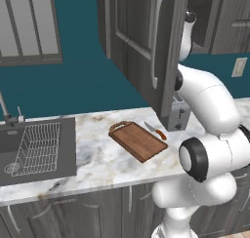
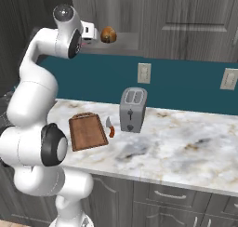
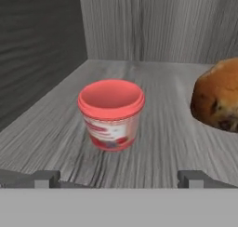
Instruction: Pick the bread, place it on the cutting board, pick the jam, place it on the counter, and close the cabinet.
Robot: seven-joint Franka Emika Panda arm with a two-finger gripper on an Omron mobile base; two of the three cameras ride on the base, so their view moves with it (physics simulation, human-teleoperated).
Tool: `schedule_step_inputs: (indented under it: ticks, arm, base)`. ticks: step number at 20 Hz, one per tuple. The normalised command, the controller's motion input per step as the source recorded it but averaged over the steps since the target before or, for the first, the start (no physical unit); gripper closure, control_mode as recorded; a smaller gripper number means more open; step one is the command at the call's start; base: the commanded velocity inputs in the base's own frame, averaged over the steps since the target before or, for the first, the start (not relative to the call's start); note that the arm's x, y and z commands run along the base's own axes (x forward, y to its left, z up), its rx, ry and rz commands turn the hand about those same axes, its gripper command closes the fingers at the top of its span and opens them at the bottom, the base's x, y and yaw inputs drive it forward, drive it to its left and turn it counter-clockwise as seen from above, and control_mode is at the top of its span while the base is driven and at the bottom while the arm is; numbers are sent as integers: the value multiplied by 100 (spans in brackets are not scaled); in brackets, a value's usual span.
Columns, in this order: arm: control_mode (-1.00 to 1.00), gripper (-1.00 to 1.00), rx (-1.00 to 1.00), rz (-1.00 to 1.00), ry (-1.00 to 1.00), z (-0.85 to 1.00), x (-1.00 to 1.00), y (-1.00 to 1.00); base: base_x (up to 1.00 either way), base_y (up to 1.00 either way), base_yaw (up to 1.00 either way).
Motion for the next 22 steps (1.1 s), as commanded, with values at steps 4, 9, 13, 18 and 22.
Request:
schedule_step_inputs:
  ticks: [4, 9, 13, 18, 22]
  arm:
    - [-100, -100, 0, 1, 0, 0, 44, 1]
    - [-100, -100, 0, 0, 0, 0, 43, 3]
    - [-100, -100, 0, 0, 0, 0, 38, 4]
    - [-100, -100, 0, 1, 0, 0, 23, 11]
    - [-100, -100, 0, 3, 1, 0, 2, 10]
  base:
    - [0, 0, 0]
    - [0, 0, 0]
    - [0, 0, 0]
    - [0, 0, 0]
    - [0, 0, 0]
